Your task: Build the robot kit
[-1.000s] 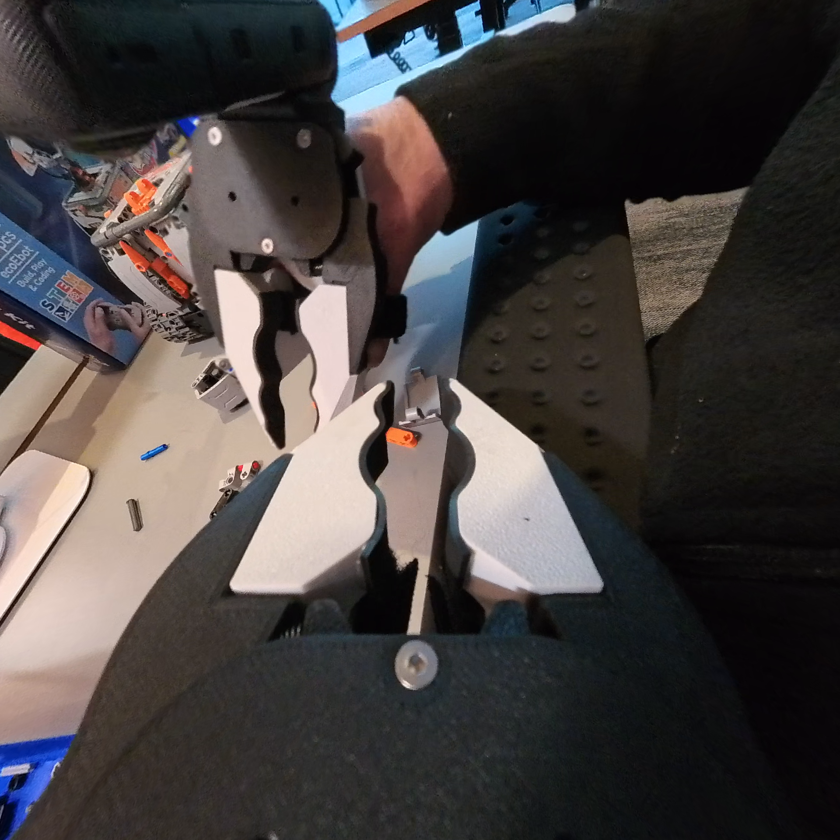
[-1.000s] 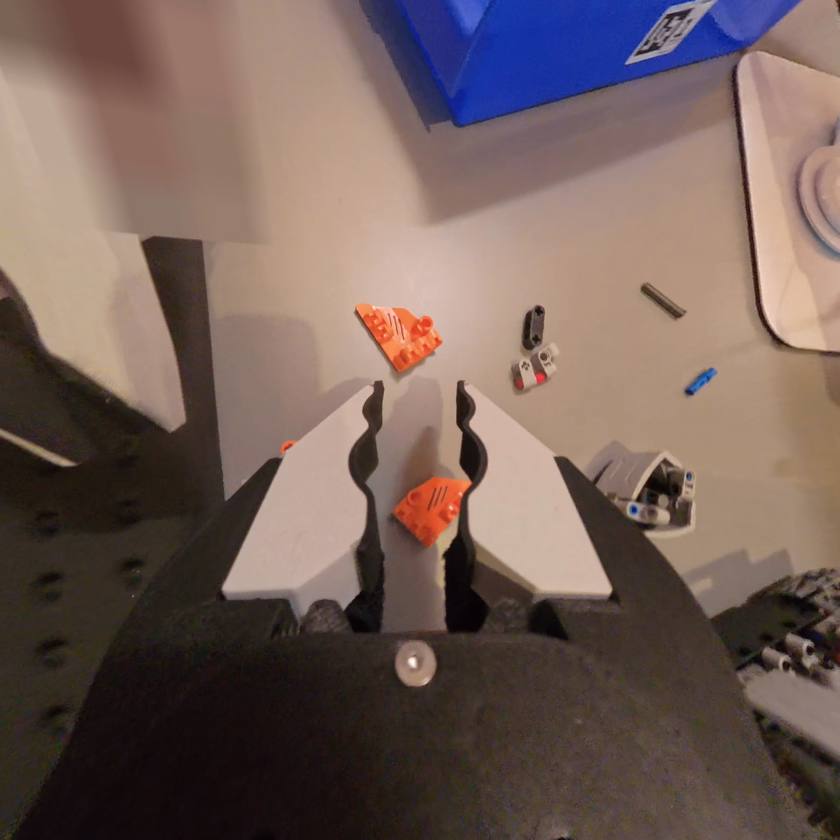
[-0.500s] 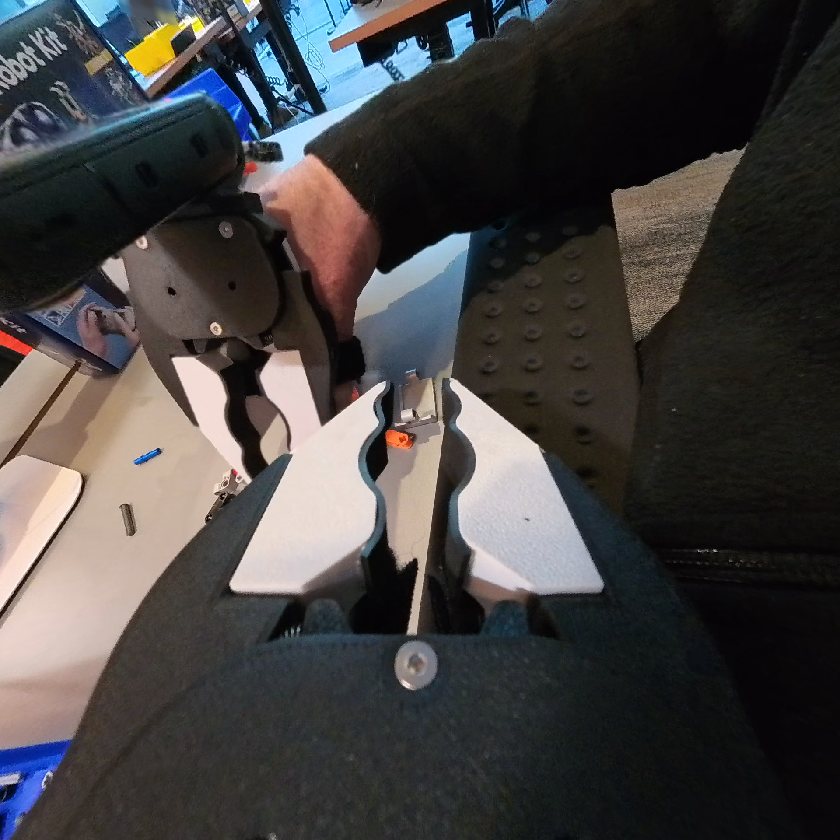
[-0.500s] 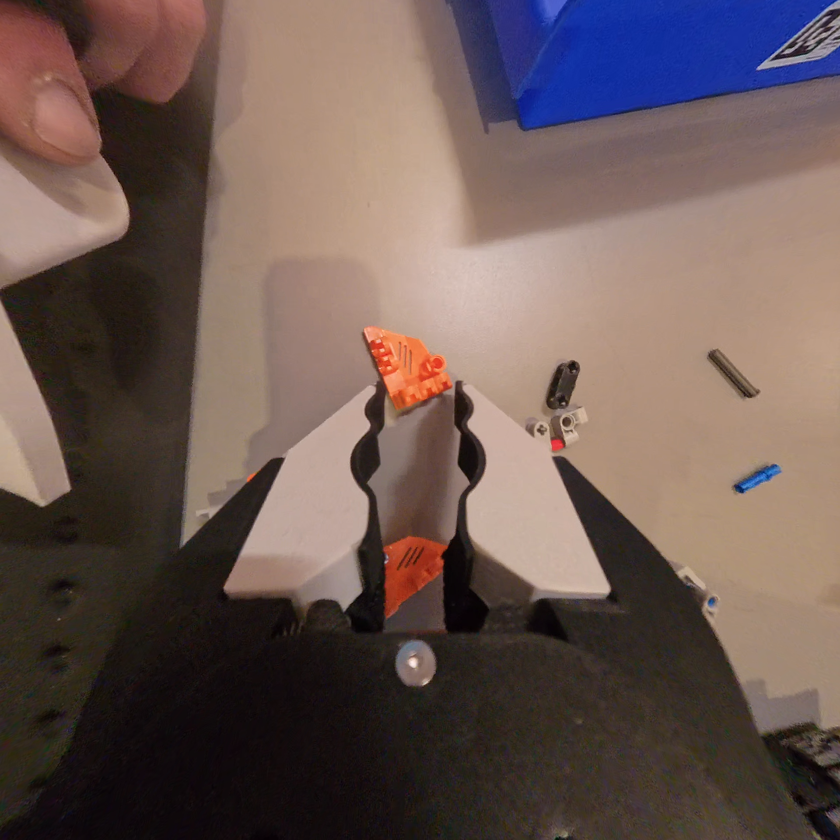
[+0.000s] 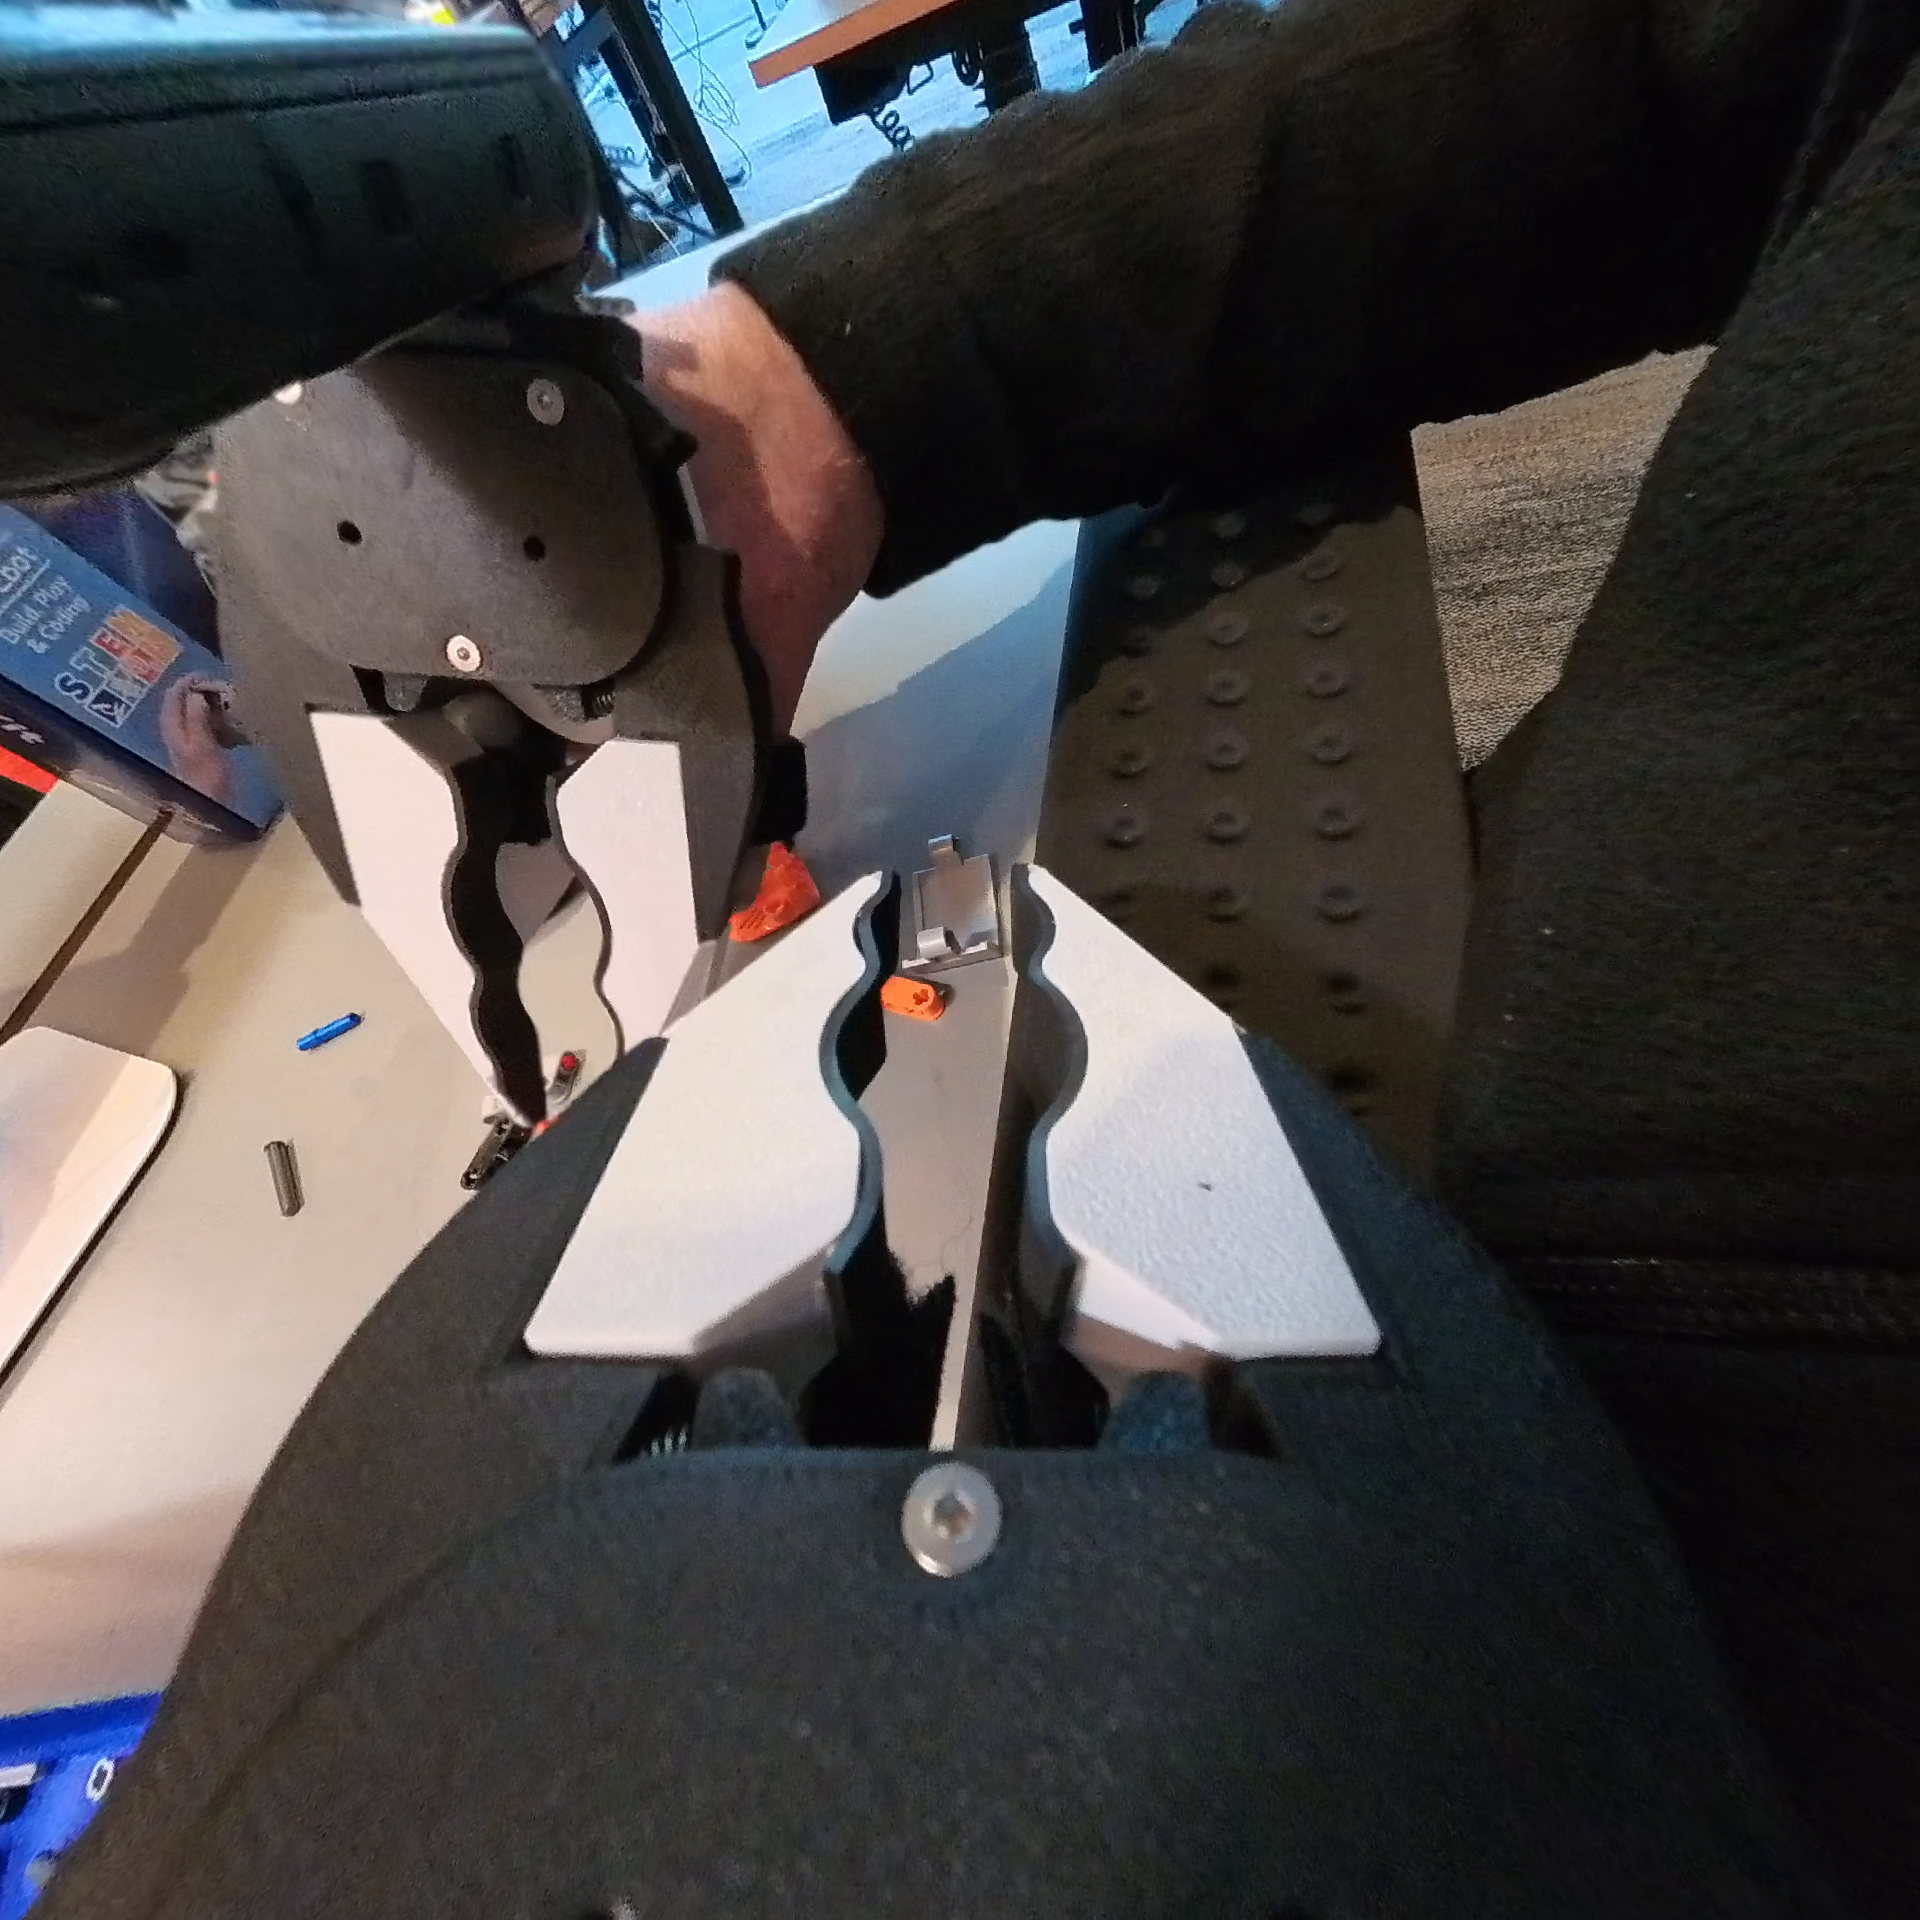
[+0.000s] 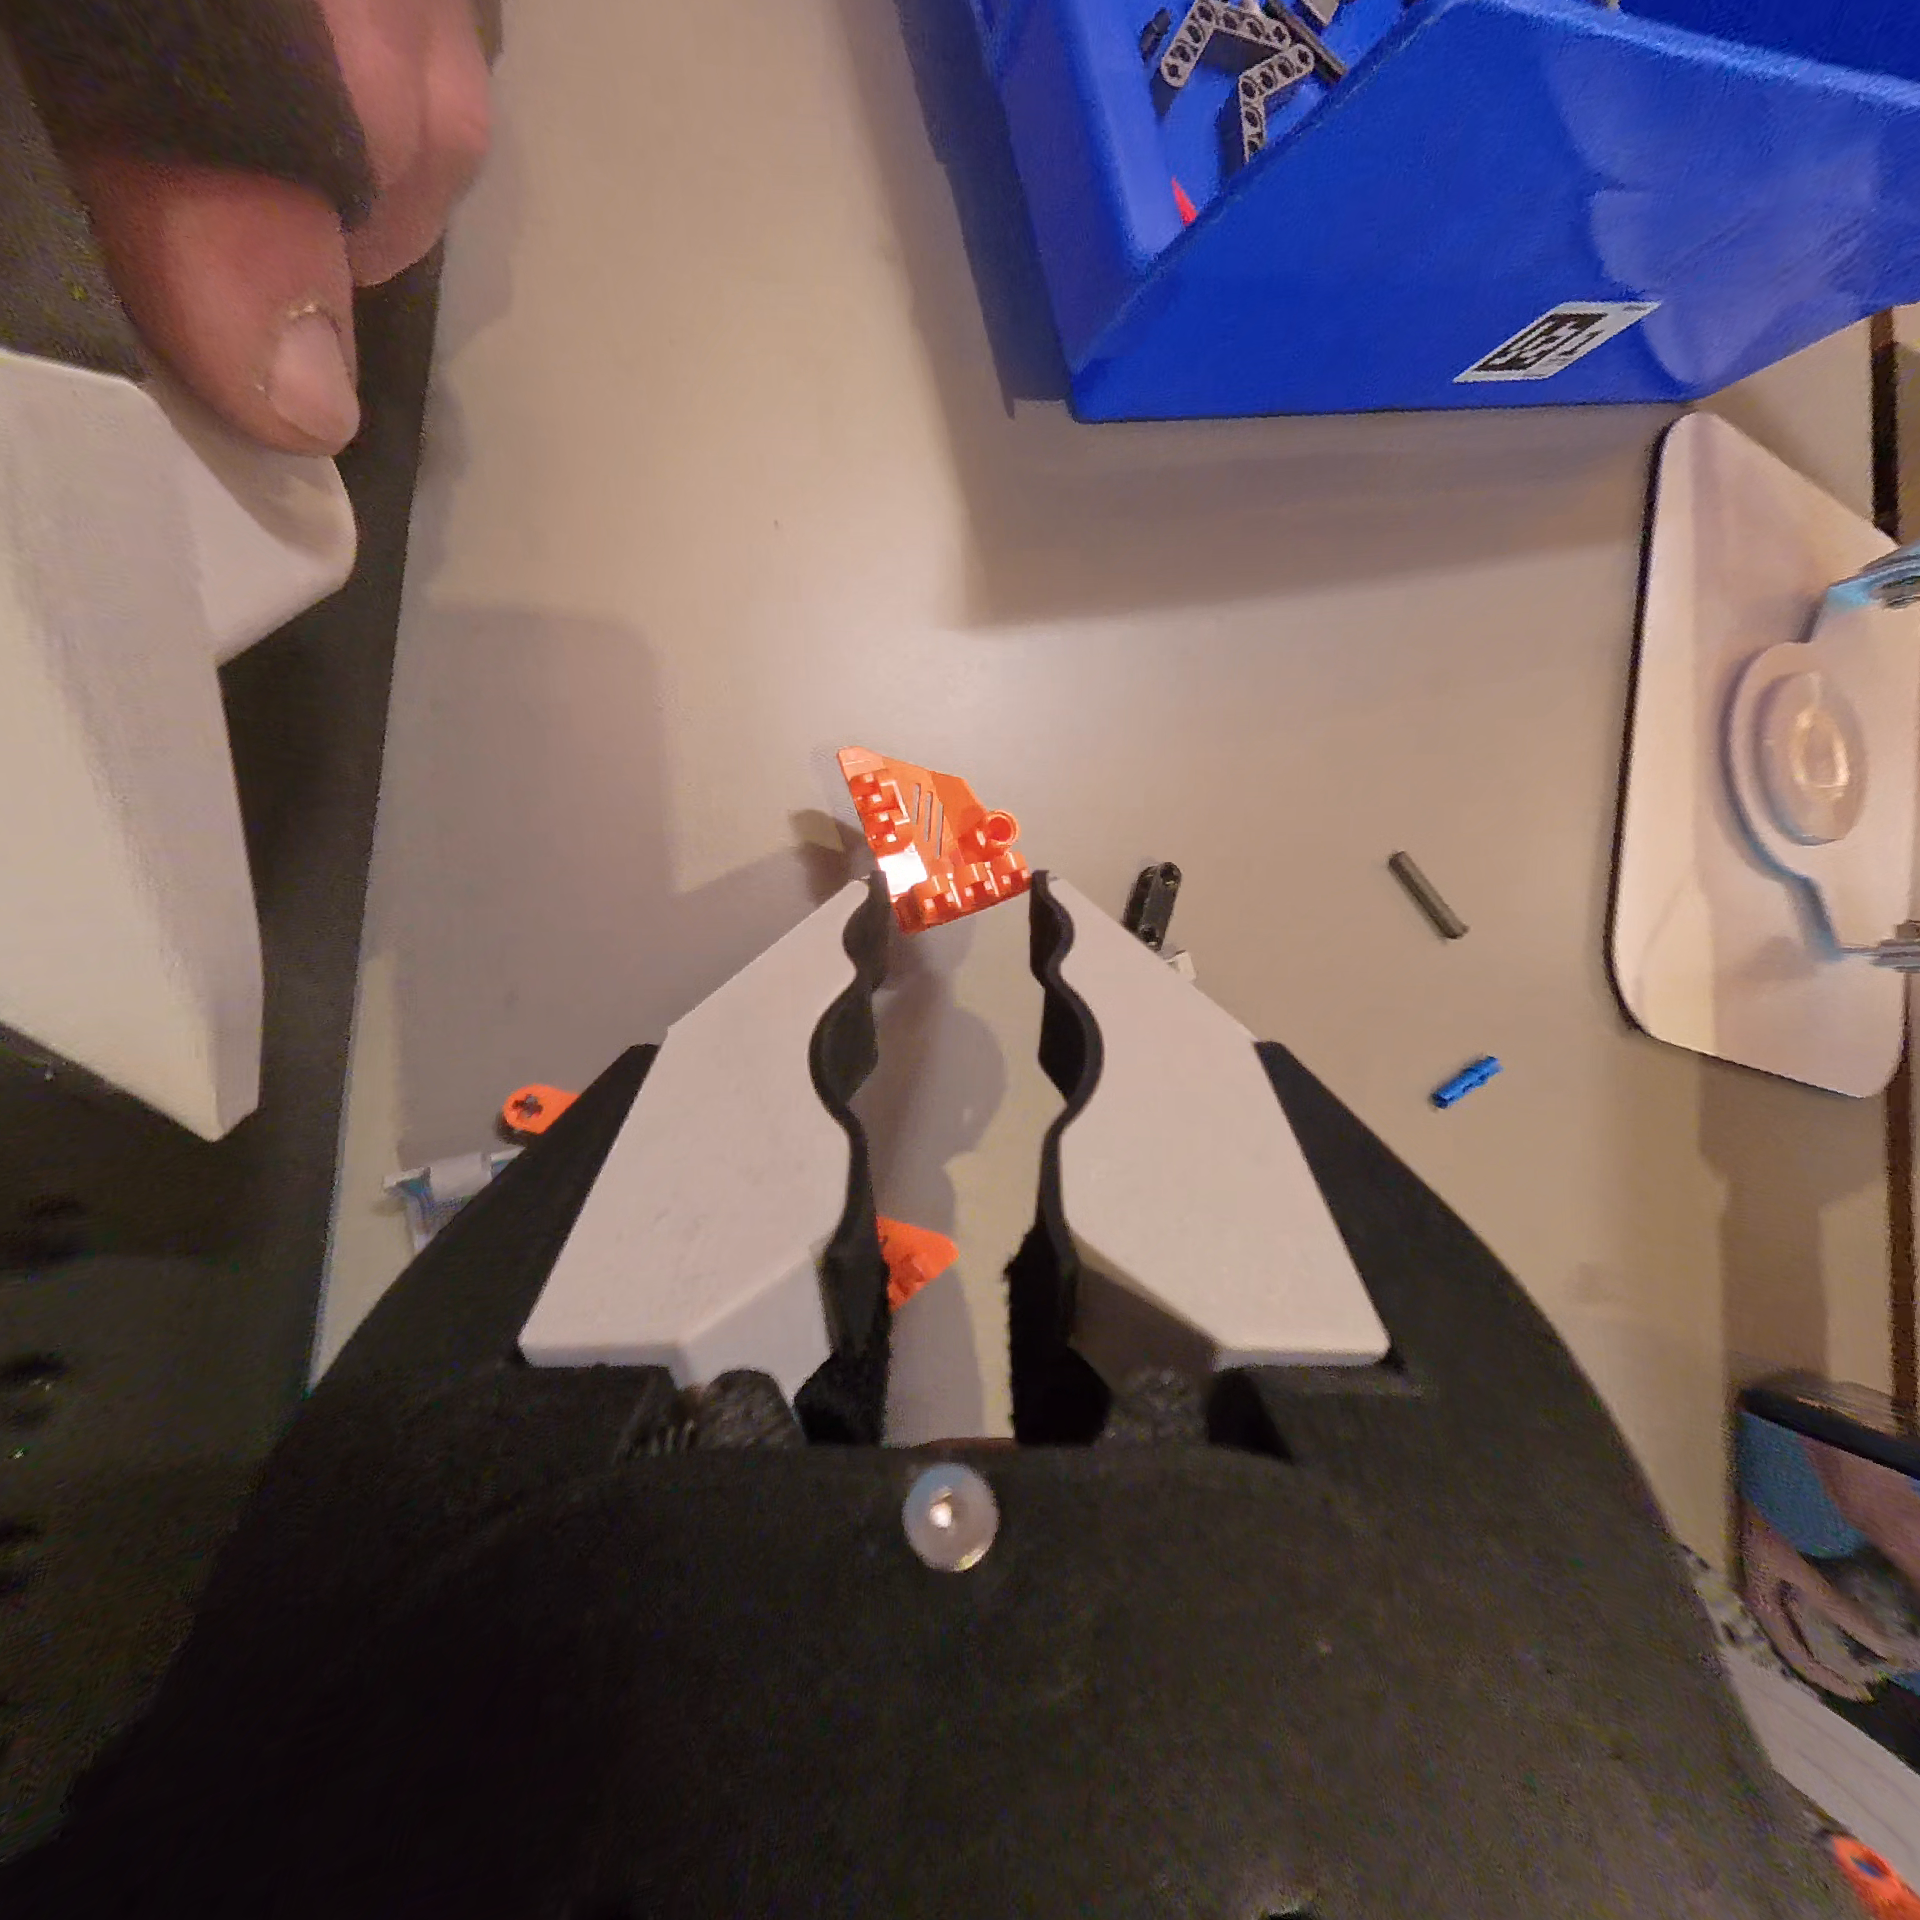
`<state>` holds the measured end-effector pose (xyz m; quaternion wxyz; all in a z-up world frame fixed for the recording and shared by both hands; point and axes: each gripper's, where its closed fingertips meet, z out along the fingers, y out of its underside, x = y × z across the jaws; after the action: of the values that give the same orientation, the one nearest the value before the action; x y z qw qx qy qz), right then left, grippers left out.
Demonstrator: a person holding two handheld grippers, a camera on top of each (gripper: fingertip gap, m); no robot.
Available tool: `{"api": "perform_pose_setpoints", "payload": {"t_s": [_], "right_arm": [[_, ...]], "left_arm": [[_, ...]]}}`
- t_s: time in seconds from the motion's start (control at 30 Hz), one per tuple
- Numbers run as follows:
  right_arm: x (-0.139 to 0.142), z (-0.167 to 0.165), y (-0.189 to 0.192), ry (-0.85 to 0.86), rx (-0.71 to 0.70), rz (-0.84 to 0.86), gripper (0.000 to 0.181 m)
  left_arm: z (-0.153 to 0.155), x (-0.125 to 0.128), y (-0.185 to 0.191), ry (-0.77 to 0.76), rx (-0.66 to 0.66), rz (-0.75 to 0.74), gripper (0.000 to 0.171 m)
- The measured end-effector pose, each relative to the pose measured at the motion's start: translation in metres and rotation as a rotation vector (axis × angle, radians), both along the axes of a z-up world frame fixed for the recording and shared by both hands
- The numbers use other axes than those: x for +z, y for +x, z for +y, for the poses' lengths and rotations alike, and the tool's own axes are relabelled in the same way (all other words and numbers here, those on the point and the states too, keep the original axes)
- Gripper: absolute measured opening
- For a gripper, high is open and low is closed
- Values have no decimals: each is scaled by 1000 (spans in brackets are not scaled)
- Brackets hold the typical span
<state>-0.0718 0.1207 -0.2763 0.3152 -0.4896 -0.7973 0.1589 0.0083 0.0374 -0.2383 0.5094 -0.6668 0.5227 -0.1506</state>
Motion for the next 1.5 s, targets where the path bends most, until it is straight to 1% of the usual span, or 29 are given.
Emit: {"api": "perform_pose_setpoints", "payload": {"t_s": [0.23, 0.3, 0.53, 0.93, 1.23, 1.5], "right_arm": [[7, 1, -1, 66, 5, 27, 24], [8, 1, -2, 65, 7, 35, 21], [4, 2, 1, 23, -1, 27, 21], [8, 4, 1, 33, -7, 51, 21], [29, 13, 2, -8, -51, 151, 20], [37, 17, 3, -23, -78, 200, 20]], "left_arm": [[1, -1, 0, -2, 3, 5, 19], [1, -1, 0, -3, 3, 4, 19], [1, -1, 0, -4, 3, 6, 19], [1, -2, -1, -5, 7, 6, 19], [3, -2, -1, -1, 15, 13, 19], [2, -3, -1, 7, 14, 20, 19]]}}
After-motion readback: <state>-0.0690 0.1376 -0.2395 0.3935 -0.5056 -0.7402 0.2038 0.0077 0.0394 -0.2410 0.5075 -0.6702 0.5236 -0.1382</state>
